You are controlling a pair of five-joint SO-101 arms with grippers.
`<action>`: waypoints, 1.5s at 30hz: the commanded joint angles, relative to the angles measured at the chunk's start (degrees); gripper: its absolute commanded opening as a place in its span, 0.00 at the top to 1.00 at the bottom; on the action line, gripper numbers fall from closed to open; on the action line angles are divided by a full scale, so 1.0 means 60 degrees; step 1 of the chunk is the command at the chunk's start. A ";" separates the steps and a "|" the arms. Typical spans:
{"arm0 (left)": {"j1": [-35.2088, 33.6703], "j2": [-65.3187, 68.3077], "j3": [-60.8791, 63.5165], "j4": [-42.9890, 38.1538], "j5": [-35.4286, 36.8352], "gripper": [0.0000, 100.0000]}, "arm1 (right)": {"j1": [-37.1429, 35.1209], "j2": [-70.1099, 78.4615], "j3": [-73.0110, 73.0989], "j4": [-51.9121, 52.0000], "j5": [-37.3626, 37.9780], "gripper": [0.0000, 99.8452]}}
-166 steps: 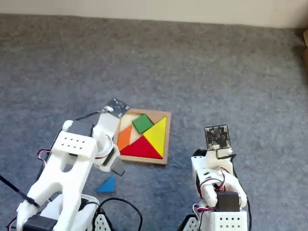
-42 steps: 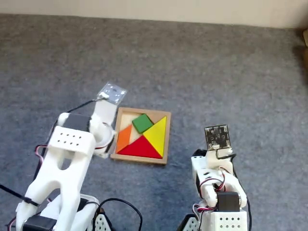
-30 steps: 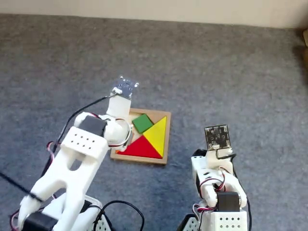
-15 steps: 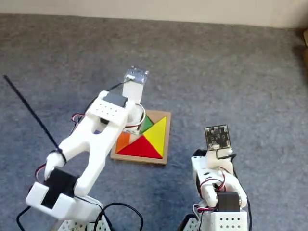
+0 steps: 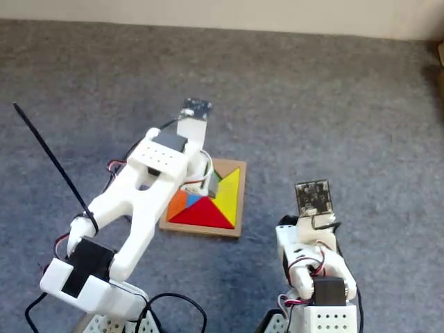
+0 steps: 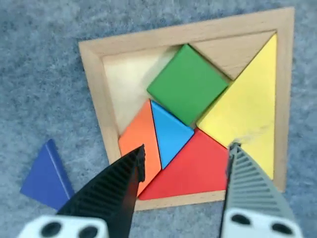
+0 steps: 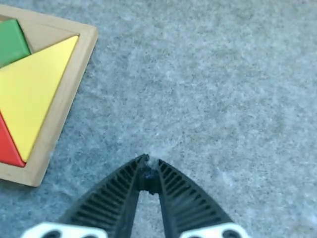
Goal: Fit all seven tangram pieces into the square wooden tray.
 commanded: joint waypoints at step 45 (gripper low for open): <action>-0.1004 -0.0095 -0.1590 0.0205 -0.2593 0.73 | 0.0110 -0.0183 0.0974 -0.0037 -0.0015 1.00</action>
